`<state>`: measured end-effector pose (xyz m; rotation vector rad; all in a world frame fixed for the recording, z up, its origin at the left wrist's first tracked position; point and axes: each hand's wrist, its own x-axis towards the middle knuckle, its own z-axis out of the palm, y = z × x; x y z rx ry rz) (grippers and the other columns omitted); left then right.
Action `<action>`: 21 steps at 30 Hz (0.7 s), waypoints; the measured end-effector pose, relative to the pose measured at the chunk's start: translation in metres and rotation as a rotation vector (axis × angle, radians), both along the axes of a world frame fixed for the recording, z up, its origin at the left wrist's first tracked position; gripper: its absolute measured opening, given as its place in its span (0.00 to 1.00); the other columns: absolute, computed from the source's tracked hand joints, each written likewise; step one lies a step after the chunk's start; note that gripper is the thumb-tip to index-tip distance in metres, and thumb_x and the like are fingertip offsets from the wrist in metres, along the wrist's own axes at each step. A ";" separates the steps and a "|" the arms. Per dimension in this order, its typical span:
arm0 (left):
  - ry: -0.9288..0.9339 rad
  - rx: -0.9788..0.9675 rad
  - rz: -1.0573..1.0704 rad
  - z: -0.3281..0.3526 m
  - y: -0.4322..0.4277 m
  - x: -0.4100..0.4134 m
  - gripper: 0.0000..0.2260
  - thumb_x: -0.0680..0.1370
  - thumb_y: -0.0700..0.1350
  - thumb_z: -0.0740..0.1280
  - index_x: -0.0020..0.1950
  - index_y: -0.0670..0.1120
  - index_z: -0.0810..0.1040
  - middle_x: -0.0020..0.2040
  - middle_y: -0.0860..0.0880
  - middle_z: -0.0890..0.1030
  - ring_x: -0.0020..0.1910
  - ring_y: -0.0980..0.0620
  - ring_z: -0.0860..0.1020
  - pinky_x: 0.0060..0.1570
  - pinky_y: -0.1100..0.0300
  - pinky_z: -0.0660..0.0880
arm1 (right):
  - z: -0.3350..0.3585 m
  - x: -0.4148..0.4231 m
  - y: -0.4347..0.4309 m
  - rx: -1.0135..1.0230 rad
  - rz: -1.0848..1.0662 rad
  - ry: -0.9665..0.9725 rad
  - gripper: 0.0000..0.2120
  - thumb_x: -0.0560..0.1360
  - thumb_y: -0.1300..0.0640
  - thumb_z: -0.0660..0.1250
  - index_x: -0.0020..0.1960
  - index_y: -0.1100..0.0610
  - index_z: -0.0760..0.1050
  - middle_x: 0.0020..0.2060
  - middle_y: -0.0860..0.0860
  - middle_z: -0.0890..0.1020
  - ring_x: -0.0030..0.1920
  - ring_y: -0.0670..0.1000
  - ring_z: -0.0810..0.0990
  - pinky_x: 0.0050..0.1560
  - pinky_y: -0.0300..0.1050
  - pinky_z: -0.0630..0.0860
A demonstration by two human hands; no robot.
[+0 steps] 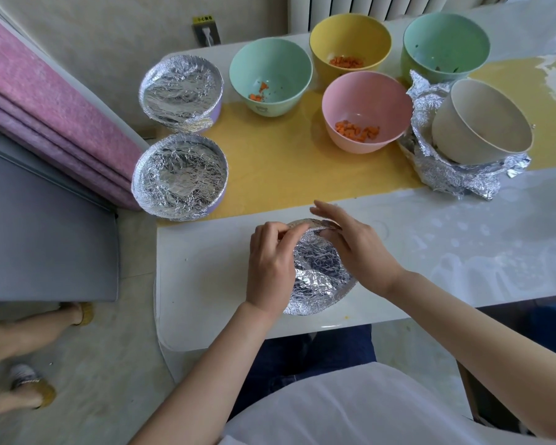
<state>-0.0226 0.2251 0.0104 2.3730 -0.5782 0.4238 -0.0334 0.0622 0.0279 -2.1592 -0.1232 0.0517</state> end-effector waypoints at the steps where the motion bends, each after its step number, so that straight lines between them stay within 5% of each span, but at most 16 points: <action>1: -0.006 -0.002 -0.011 0.001 0.000 0.000 0.17 0.75 0.30 0.62 0.59 0.43 0.79 0.46 0.50 0.67 0.44 0.47 0.70 0.46 0.53 0.71 | -0.001 -0.002 0.001 0.041 -0.054 0.033 0.18 0.79 0.60 0.60 0.69 0.58 0.66 0.62 0.49 0.75 0.58 0.44 0.75 0.60 0.35 0.70; 4: -0.012 -0.007 -0.054 0.003 -0.001 0.001 0.12 0.78 0.40 0.61 0.60 0.47 0.74 0.47 0.51 0.67 0.45 0.49 0.69 0.47 0.55 0.69 | -0.005 -0.008 0.002 0.065 -0.161 0.000 0.13 0.78 0.59 0.62 0.62 0.59 0.72 0.55 0.51 0.78 0.53 0.45 0.76 0.55 0.40 0.72; 9: 0.002 0.018 -0.096 0.004 -0.001 -0.001 0.10 0.78 0.42 0.60 0.58 0.51 0.73 0.46 0.52 0.67 0.44 0.49 0.69 0.45 0.55 0.68 | -0.010 -0.020 -0.002 0.068 -0.130 -0.105 0.12 0.77 0.58 0.61 0.58 0.60 0.77 0.54 0.48 0.78 0.57 0.34 0.74 0.56 0.28 0.69; 21: -0.012 -0.062 -0.105 0.002 -0.004 -0.004 0.04 0.78 0.41 0.61 0.52 0.47 0.74 0.45 0.51 0.67 0.43 0.48 0.69 0.45 0.55 0.68 | -0.013 -0.023 -0.006 0.012 -0.039 -0.159 0.16 0.80 0.59 0.54 0.61 0.61 0.76 0.58 0.51 0.78 0.64 0.46 0.74 0.66 0.37 0.67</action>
